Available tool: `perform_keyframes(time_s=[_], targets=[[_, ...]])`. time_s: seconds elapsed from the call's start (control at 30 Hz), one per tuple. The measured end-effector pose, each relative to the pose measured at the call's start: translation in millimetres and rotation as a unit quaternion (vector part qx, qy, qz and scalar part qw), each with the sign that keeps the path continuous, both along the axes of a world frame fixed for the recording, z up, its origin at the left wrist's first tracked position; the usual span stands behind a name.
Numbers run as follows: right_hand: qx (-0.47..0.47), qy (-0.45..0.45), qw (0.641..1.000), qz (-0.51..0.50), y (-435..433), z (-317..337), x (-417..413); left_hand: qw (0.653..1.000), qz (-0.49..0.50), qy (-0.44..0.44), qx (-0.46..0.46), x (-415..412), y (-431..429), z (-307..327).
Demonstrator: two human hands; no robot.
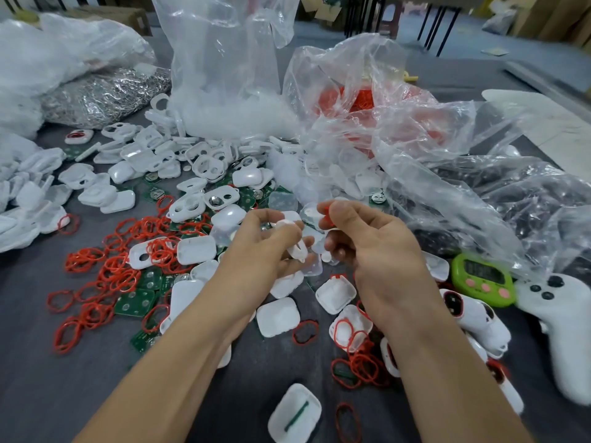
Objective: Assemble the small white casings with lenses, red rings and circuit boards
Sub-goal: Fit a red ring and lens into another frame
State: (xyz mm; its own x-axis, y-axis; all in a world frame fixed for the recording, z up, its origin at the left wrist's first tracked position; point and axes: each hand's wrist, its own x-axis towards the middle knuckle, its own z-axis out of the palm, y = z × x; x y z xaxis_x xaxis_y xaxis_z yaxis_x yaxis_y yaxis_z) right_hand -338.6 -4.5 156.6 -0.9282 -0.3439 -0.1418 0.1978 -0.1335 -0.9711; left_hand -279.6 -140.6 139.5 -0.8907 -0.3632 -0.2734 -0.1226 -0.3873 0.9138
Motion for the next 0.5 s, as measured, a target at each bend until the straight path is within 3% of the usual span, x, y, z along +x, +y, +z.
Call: perform_keyframes(time_s=[0.17, 0.27, 0.4, 0.5], targets=[[-0.013, -0.023, 1.000, 0.012, 4.3, -1.6, -2.8, 0.998, 0.002, -0.015, -0.053, 1.1, -1.2, 4.5], [-0.014, -0.001, 1.000, 0.022, 4.4, -1.2, -1.7, 0.998, -0.033, 0.033, 0.037, 2.9, -8.4, 7.2], [-0.031, 0.049, 0.998, -0.005, -0.7, 0.6, 5.2, 0.971, -0.109, 0.097, 0.187, 4.1, -15.9, 6.7], [-0.033, 0.087, 0.994, -0.061, -2.8, -1.3, 8.3, 0.965, -0.125, 0.095, 0.211, 3.7, -15.4, 4.0]])
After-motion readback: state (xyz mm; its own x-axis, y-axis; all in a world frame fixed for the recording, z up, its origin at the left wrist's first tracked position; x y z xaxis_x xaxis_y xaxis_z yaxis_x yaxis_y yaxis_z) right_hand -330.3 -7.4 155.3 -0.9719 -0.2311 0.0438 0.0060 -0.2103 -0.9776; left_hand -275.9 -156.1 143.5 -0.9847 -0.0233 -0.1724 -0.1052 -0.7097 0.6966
